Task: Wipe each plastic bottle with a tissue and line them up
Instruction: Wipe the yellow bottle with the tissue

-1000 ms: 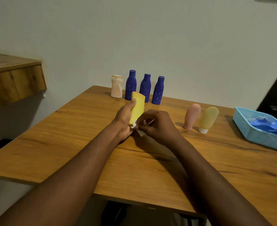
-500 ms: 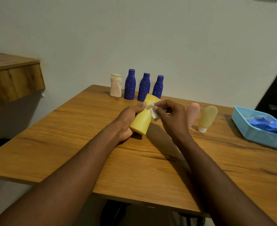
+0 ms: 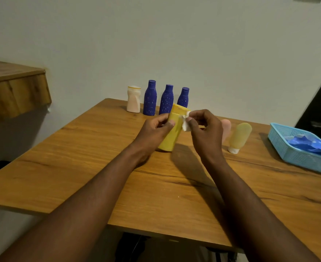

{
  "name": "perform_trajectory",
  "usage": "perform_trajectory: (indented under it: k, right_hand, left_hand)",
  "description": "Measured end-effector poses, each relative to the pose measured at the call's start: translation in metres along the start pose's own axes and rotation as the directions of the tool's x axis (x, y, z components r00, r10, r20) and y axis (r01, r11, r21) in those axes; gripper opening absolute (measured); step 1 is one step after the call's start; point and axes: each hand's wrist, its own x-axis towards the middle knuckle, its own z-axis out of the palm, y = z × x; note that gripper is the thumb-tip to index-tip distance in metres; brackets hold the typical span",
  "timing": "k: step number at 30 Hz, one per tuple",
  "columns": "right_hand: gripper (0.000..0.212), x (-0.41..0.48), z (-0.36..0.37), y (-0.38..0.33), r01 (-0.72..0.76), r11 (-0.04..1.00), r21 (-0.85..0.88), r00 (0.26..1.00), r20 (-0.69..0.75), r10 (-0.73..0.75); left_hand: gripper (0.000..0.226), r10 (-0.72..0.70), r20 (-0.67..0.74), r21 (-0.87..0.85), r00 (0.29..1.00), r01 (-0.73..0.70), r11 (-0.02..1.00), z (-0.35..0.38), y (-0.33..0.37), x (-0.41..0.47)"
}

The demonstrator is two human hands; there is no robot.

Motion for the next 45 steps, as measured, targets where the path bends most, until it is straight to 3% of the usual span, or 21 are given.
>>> perform_trajectory:
  k: [3, 7, 14, 18, 22, 31, 39, 45]
  right_hand:
    - [0.014, 0.003, -0.006, -0.006, 0.070, 0.997, -0.010, 0.994, -0.089, -0.071]
    - [0.016, 0.002, -0.003, -0.009, 0.244, 0.959, -0.146, 0.964, -0.070, -0.256]
    - [0.024, -0.007, 0.007, -0.020, 0.487, 0.826, -0.282, 0.873, 0.194, -0.448]
    - [0.032, -0.003, -0.001, -0.019, 0.406, 0.881, -0.242, 0.914, 0.113, -0.390]
    - [0.019, 0.001, -0.008, -0.010, 0.274, 0.912, -0.306, 0.960, 0.028, -0.279]
    - [0.021, -0.005, -0.001, -0.023, 0.469, 0.848, -0.245, 0.881, 0.196, -0.431]
    - [0.017, 0.002, -0.011, -0.010, 0.274, 0.897, -0.347, 0.960, 0.039, -0.279]
    - [0.021, -0.008, -0.001, -0.026, 0.442, 0.848, -0.292, 0.896, 0.186, -0.403]
  left_hand:
    - [0.038, 0.133, -0.008, 0.092, 0.991, -0.132, 0.987, 0.004, -0.003, -0.001]
    - [0.045, 0.180, -0.029, 0.143, 0.983, -0.174, 0.974, 0.003, -0.009, 0.001]
    - [0.036, 0.238, -0.020, 0.277, 0.971, -0.223, 0.934, 0.005, -0.014, 0.002]
    - [0.042, 0.296, -0.069, 0.290, 0.953, -0.265, 0.920, 0.003, -0.011, 0.000]
    - [0.042, 0.297, -0.056, 0.309, 0.953, -0.266, 0.913, 0.006, -0.009, -0.002]
    - [0.043, 0.300, -0.064, 0.437, 0.952, -0.243, 0.866, 0.005, -0.015, 0.000]
    - [0.040, 0.343, -0.049, 0.395, 0.938, -0.297, 0.870, 0.010, -0.012, -0.001]
    - [0.041, 0.322, -0.077, 0.403, 0.944, -0.266, 0.876, 0.008, -0.013, -0.004]
